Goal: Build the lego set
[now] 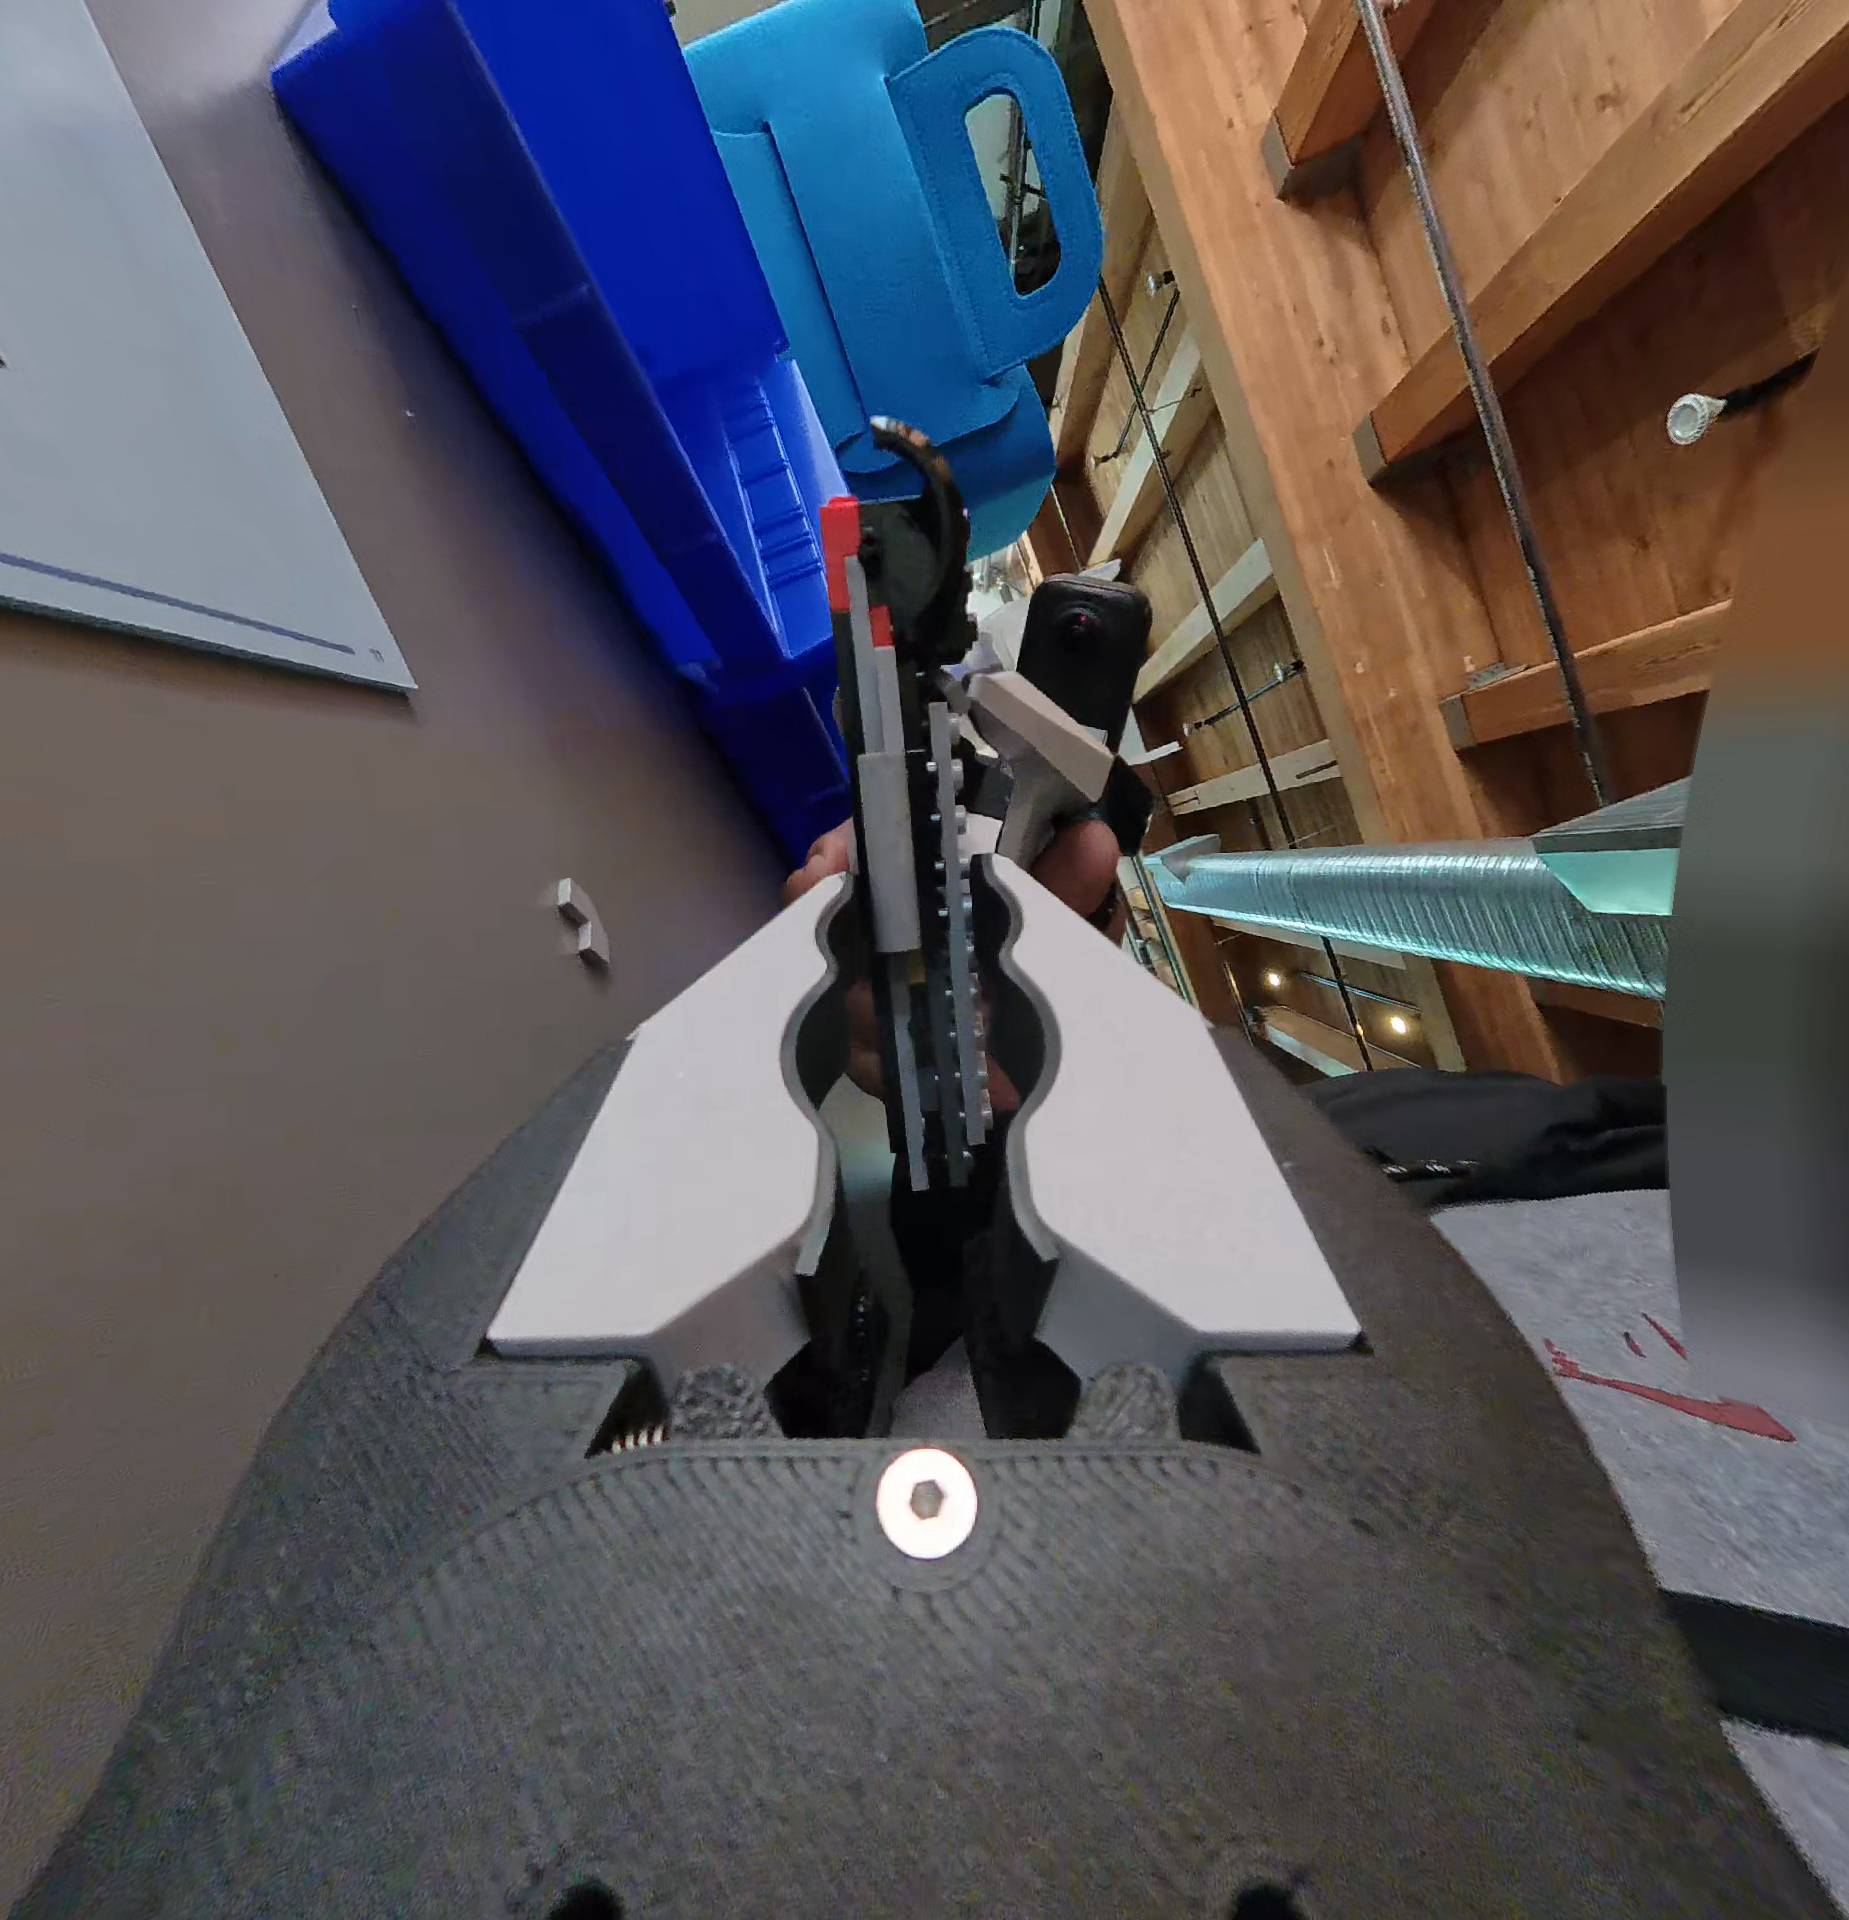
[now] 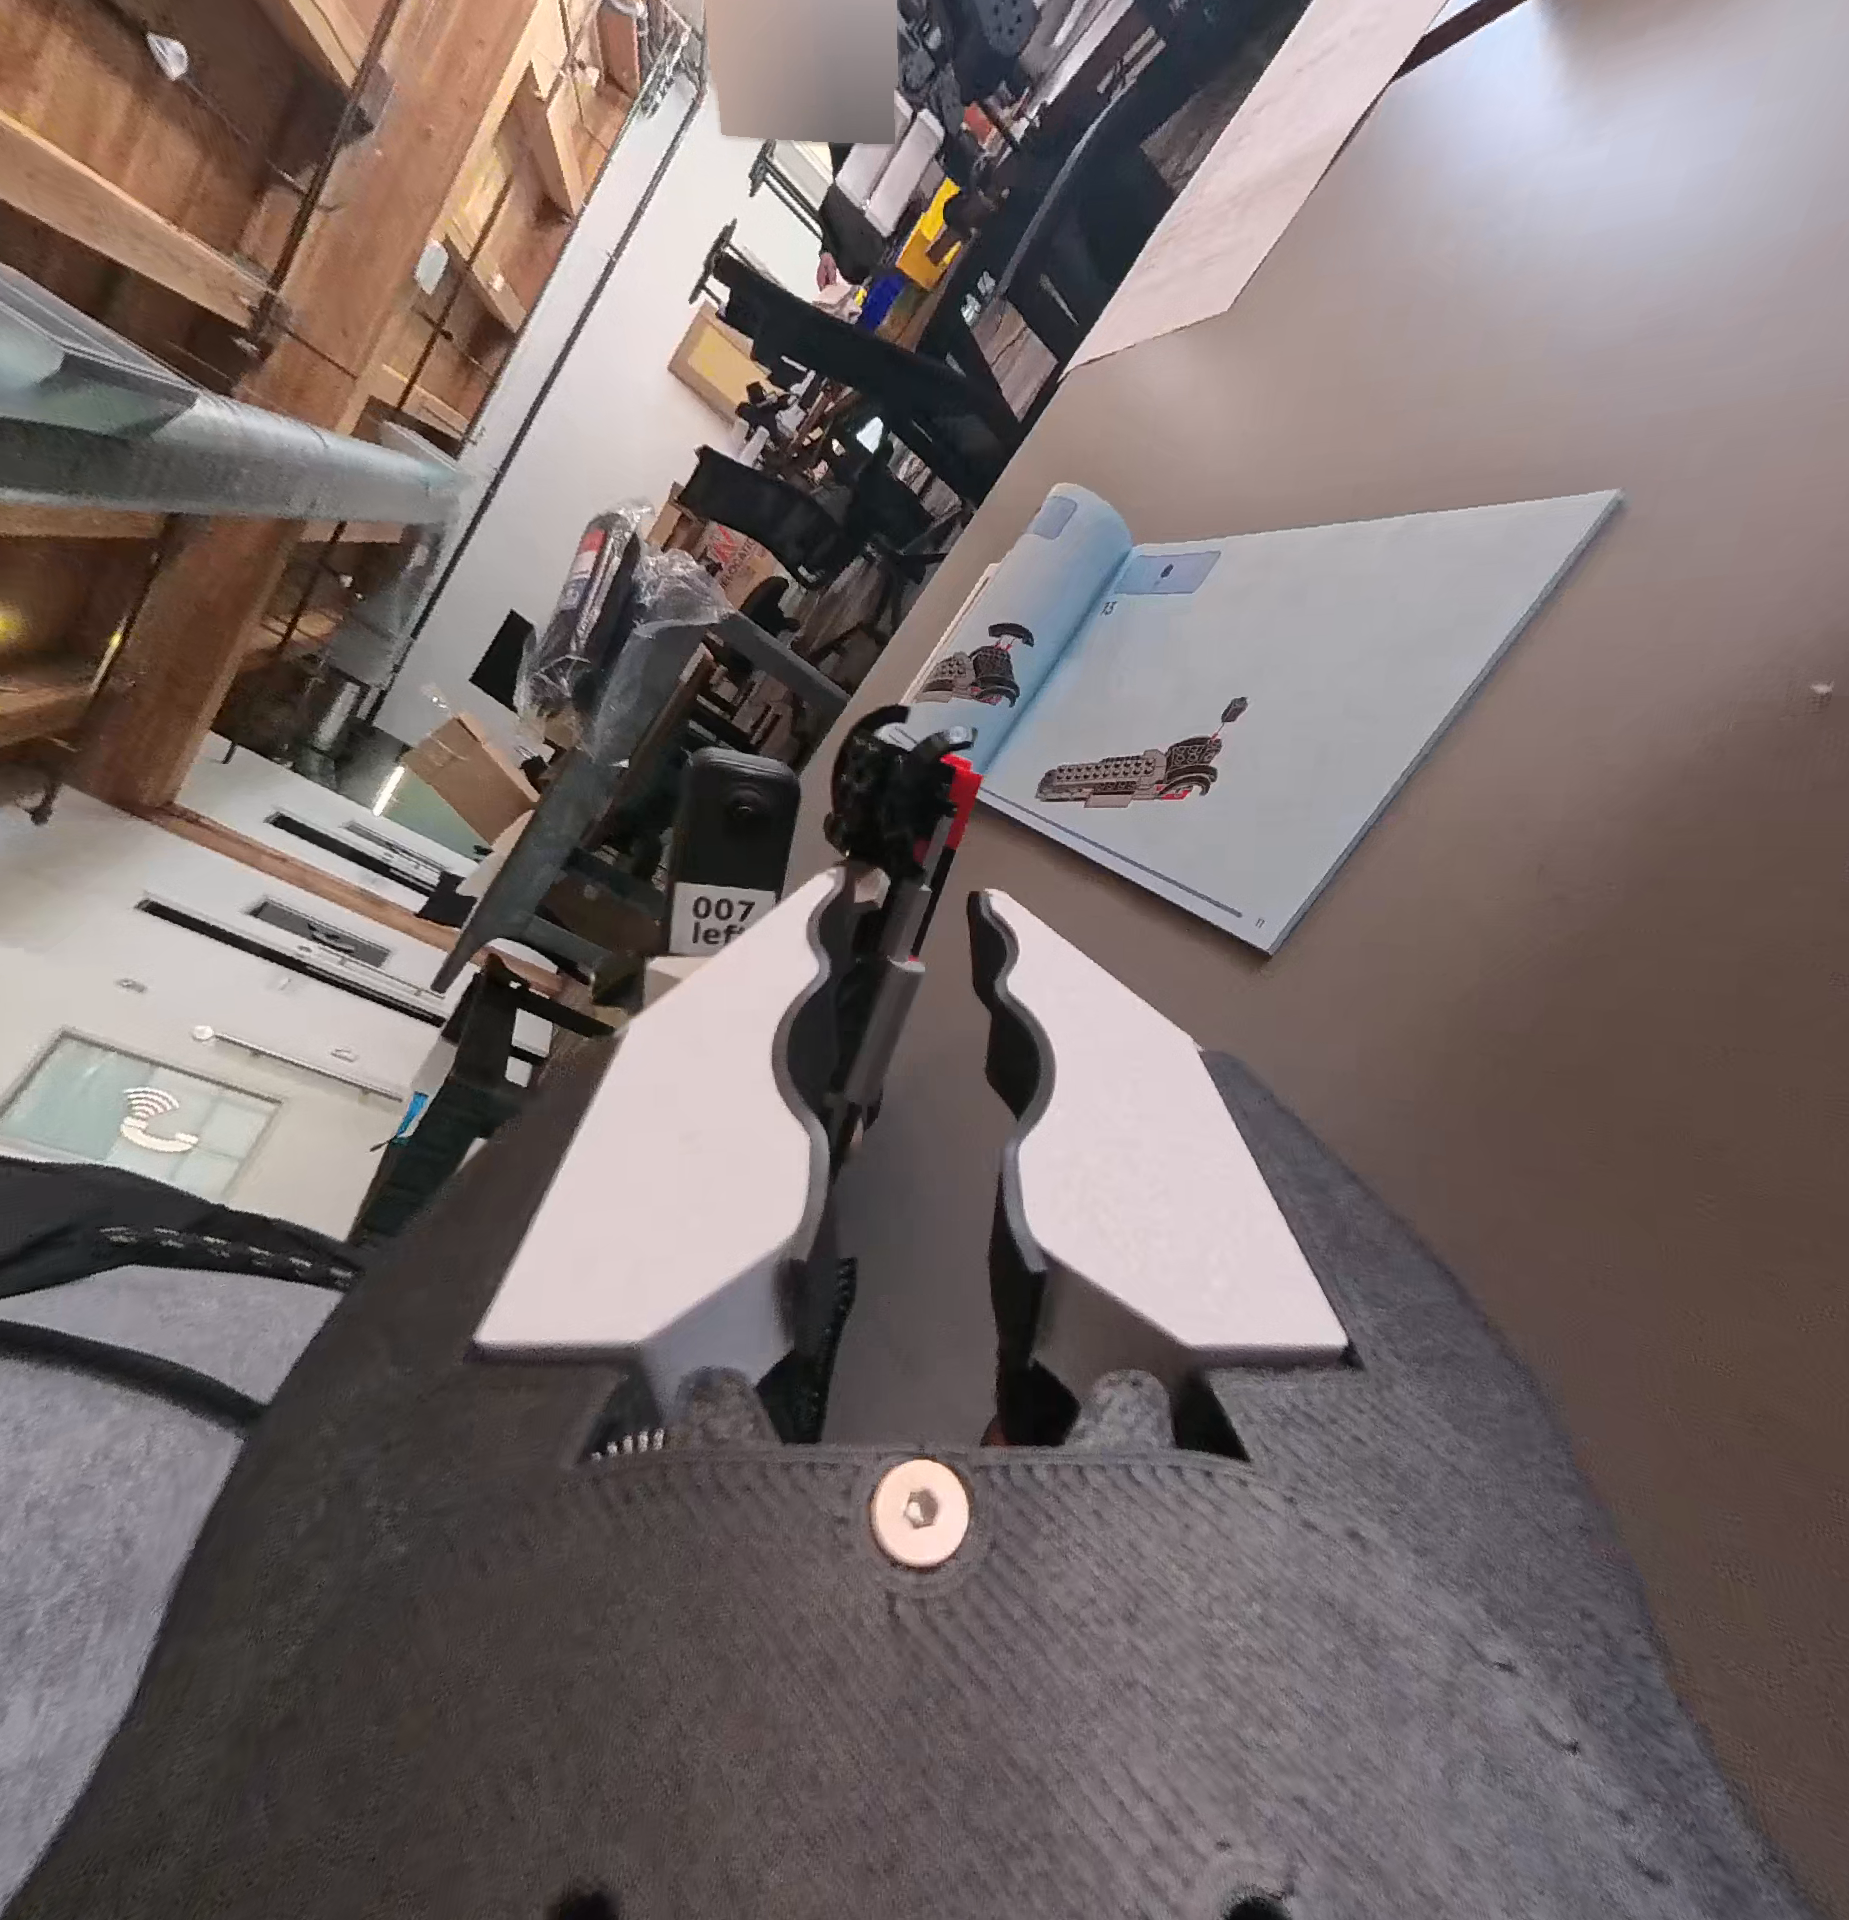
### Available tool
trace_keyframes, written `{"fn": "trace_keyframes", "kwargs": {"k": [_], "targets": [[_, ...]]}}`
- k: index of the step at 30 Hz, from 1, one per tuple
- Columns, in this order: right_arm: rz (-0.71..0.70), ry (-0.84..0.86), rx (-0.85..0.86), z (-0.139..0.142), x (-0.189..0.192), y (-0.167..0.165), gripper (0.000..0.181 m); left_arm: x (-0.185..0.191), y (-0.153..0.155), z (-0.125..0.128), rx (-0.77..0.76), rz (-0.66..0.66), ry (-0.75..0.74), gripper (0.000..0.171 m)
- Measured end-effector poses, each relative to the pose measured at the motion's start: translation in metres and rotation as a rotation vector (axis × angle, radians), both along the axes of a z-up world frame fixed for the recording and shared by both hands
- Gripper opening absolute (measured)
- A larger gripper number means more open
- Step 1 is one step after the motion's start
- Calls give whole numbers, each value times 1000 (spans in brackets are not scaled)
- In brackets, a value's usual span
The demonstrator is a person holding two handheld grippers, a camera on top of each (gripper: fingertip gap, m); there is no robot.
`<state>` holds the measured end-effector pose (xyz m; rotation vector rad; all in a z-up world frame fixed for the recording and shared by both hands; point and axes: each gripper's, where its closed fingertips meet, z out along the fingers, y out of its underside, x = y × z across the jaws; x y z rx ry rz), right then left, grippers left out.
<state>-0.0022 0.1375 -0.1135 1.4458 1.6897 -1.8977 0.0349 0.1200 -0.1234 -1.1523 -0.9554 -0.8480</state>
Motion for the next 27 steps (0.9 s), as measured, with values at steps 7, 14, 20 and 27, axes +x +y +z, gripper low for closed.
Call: {"fn": "trace_keyframes", "kwargs": {"k": [7, 14, 20, 27], "targets": [[-7, -29, -38, -5, -3, -3, 23, 1, 3, 0, 1, -2, 1, 20], [2, -23, -40, -5, 0, -4, 23, 1, 3, 1, 11, -5, -8, 20], [3, -25, -59, -6, 2, -6, 23, 1, 3, 1, 18, -9, -16, 20], [4, -23, -97, -4, 2, -3, 23, 4, 4, 1, 26, -22, -19, 20]]}}
